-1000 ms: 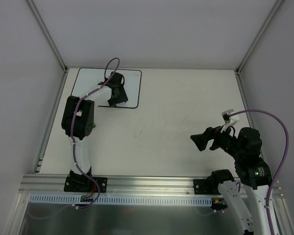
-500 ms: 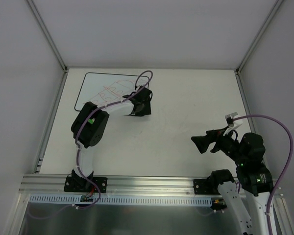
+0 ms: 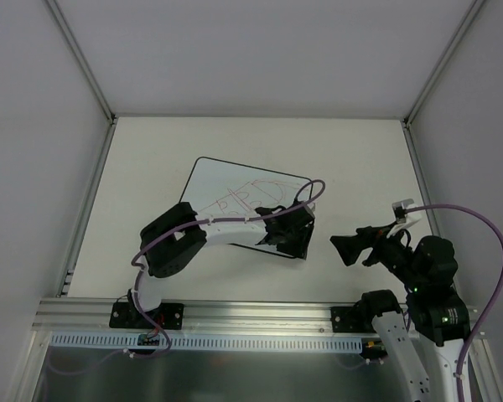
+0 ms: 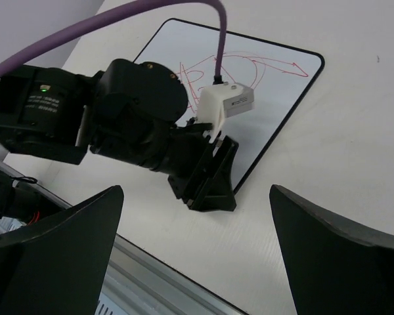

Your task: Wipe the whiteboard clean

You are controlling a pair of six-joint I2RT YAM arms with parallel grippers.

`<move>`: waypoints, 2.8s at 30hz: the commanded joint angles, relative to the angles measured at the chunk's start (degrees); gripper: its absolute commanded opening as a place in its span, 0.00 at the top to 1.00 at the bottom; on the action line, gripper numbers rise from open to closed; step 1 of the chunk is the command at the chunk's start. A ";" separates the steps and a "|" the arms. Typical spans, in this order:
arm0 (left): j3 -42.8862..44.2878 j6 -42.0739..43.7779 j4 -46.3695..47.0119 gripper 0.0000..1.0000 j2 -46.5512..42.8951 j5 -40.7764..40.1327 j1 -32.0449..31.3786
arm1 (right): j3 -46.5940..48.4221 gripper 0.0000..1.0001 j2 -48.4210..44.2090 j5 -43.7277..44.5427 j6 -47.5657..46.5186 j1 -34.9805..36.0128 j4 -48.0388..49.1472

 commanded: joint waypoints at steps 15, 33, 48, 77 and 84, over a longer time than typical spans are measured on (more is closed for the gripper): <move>-15.51 -1.16 -11.09 0.01 -28.96 -8.99 13.36 | -0.81 0.03 25.04 18.15 9.14 0.37 3.93; -30.91 6.21 -19.78 0.01 -53.41 -11.80 42.98 | 9.48 0.44 74.57 22.27 10.80 13.02 19.77; -28.63 12.11 -23.48 0.01 -53.59 -14.35 53.01 | 3.06 0.73 77.04 38.53 23.63 20.41 18.20; -25.02 20.54 -23.13 0.01 -36.29 -12.07 60.13 | -7.40 0.94 62.27 35.37 21.45 19.27 7.47; -24.67 22.13 -21.73 0.01 -30.21 -10.31 61.09 | -6.26 0.92 61.13 34.14 18.63 19.45 8.00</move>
